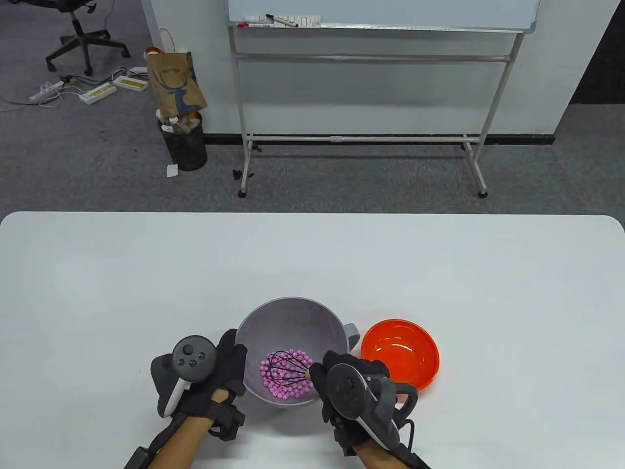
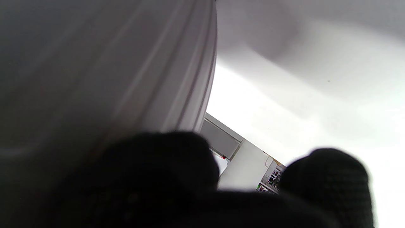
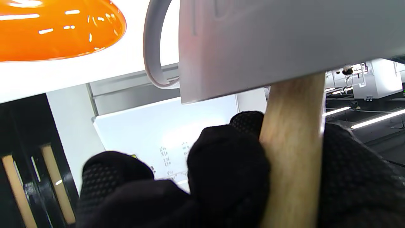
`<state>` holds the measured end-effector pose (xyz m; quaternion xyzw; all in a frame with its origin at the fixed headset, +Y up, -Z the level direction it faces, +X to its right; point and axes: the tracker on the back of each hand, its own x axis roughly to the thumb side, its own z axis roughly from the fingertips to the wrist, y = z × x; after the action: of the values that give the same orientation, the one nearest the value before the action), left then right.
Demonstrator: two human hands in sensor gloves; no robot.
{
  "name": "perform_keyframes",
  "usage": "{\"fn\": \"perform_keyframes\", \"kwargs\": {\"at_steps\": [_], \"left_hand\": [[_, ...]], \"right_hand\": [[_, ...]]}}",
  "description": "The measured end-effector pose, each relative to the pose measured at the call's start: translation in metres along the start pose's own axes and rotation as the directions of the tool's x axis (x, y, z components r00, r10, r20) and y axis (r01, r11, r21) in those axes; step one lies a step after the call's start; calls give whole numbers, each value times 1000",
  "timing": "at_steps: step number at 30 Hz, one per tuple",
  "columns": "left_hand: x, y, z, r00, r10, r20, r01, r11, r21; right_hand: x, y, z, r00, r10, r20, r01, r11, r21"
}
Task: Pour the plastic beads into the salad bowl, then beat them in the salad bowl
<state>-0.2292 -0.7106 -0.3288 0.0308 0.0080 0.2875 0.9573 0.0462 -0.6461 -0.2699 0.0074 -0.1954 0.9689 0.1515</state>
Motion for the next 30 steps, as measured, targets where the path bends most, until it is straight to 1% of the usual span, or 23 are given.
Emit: {"fn": "perform_keyframes", "kwargs": {"at_steps": [7,11,14,16,20,22,26,30], "left_hand": [[0,0,0,1000,1,1,-1,1000,-1],[0,0,0,1000,0,1,0,1000,-1],[0,0,0,1000,0,0,0,1000,-1],[0,0,0,1000,-1,0,1,1000,-1],[0,0,0,1000,-1,0,1,1000,-1],[0,0,0,1000,-1,0,1,1000,-1],[0,0,0,1000,-2,0,2,1000,0],[0,0,0,1000,0,0,0,1000,0]], "right_hand": [[5,-2,3,989,145,21,-142,984,-108],[8,-6,5,981,193,29,-188,975,-119],[12,-12,6,976,212,43,-208,974,-90],[14,-15,6,978,202,56,-199,979,-48],[11,-21,3,994,91,59,-95,993,71],[8,-17,2,998,35,47,-39,995,92],[1,-5,0,999,-36,33,33,997,77],[-3,0,0,1000,-8,14,8,1000,-12]]}}
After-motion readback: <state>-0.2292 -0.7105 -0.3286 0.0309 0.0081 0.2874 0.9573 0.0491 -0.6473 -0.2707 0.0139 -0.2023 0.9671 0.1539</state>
